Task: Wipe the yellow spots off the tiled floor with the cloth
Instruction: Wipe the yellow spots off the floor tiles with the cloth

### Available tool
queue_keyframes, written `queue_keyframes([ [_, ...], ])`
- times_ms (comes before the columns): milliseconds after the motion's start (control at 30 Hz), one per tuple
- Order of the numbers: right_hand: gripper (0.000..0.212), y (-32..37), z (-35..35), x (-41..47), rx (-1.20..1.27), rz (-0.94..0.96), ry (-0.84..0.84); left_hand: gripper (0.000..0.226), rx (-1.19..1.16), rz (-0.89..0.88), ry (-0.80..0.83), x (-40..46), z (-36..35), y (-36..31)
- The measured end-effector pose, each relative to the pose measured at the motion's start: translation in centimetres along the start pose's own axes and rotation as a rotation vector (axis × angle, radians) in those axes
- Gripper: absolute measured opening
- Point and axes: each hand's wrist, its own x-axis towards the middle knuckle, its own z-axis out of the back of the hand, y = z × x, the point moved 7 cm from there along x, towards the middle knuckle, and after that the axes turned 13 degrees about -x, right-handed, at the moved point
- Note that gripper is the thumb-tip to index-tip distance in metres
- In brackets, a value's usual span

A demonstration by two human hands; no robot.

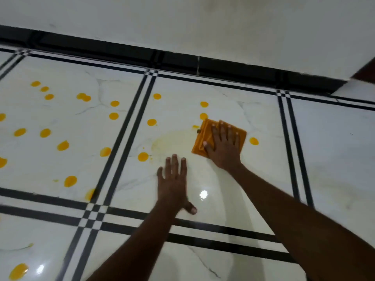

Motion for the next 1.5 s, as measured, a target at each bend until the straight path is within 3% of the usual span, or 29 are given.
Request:
queue_keyframes([
  [67,0.079,-2.2,-0.2,0.5,0.018,-0.097,-0.029,0.160,-0.004,0.028,0.018,0.0,-0.1,0.4],
  [233,0.077,-1.9,0.5,-13.6,0.044,0.210,0.058,0.162,0.029,0.095,0.056,0.0,0.4,-0.8],
  [300,0.075,-5.3,-0.2,-15.3,0.031,0.142,0.068,0.162,0.029,0.103,0.071,0.1,0.3,-0.8],
  [433,0.075,-13.5,-1.6,-6.3,-0.002,-0.206,0.027,0.162,0.053,0.092,0.065,0.2,0.2,-0.6],
  [500,0.078,-12.9,-2.0,-0.3,0.038,-0.289,0.013,0.162,0.051,0.084,0.077,0.4,0.0,-0.6],
  [600,0.074,-4.6,-0.4,1.0,0.034,-0.149,-0.089,0.159,0.025,0.066,0.061,0.1,0.2,-0.4],
  [700,0.069,-0.4,0.7,-6.1,0.040,0.086,-0.017,0.154,0.020,0.050,0.044,-0.1,0.8,-0.2],
  [800,0.065,-6.8,-0.8,-9.1,0.022,-0.014,0.018,0.153,0.034,0.052,0.056,0.1,0.9,-0.5],
  [900,0.069,-12.5,-1.8,-3.3,-0.022,-0.153,0.027,0.154,0.020,0.046,0.065,0.2,0.6,-0.5],
  [1033,0.069,-5.8,-1.5,5.1,0.046,-0.153,-0.049,0.154,0.008,0.042,0.047,0.0,0.9,-0.1],
  [1133,0.070,-0.1,-0.2,1.0,0.017,0.007,-0.030,0.150,-0.006,0.031,0.066,-0.7,1.3,0.3],
  [1200,0.071,-2.0,-0.2,-4.2,0.048,0.050,-0.008,0.152,0.003,0.032,0.089,-1.5,1.3,1.0],
  [1300,0.071,-8.7,-1.7,-6.9,0.035,-0.034,0.045,0.154,0.013,0.026,0.090,-2.2,1.3,1.4],
  [1400,0.078,-11.3,-2.8,1.5,0.039,-0.133,0.122,0.153,-0.001,0.031,0.076,-1.8,0.8,1.2],
  [1500,0.084,-6.2,-2.3,10.7,0.047,-0.108,0.165,0.153,0.019,0.054,0.060,-1.7,0.7,1.6],
])
